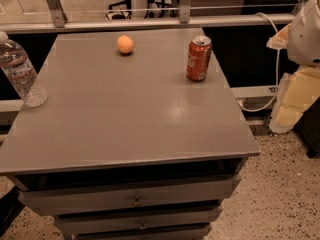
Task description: Move coke can near orange
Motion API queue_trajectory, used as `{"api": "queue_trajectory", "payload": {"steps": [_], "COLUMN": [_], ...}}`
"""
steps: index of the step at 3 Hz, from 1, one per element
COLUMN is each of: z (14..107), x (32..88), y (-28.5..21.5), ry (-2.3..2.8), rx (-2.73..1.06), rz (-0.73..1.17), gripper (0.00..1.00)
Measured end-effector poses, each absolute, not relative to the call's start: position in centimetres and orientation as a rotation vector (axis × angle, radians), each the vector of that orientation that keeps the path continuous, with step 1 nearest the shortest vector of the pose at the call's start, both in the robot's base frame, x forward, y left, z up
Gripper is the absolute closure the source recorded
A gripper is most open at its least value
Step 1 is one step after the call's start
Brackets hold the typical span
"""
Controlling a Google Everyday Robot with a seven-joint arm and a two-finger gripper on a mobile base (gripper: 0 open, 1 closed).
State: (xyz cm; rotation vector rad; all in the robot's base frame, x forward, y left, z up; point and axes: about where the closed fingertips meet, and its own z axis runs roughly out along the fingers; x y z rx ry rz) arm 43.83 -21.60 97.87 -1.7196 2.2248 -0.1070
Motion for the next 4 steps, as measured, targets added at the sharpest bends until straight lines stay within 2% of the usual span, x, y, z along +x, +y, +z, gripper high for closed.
{"api": "queue_trajectory", "payload": {"steps": [2,4], "z": [97.3,92.6], "x": [44.8,53.0], "y": [-21.4,-20.8], "ry": [2.182,1.987], "rx": [-1.694,-1.494], "rz": [-0.085,0.101], "gripper": [0.00,0.00]}}
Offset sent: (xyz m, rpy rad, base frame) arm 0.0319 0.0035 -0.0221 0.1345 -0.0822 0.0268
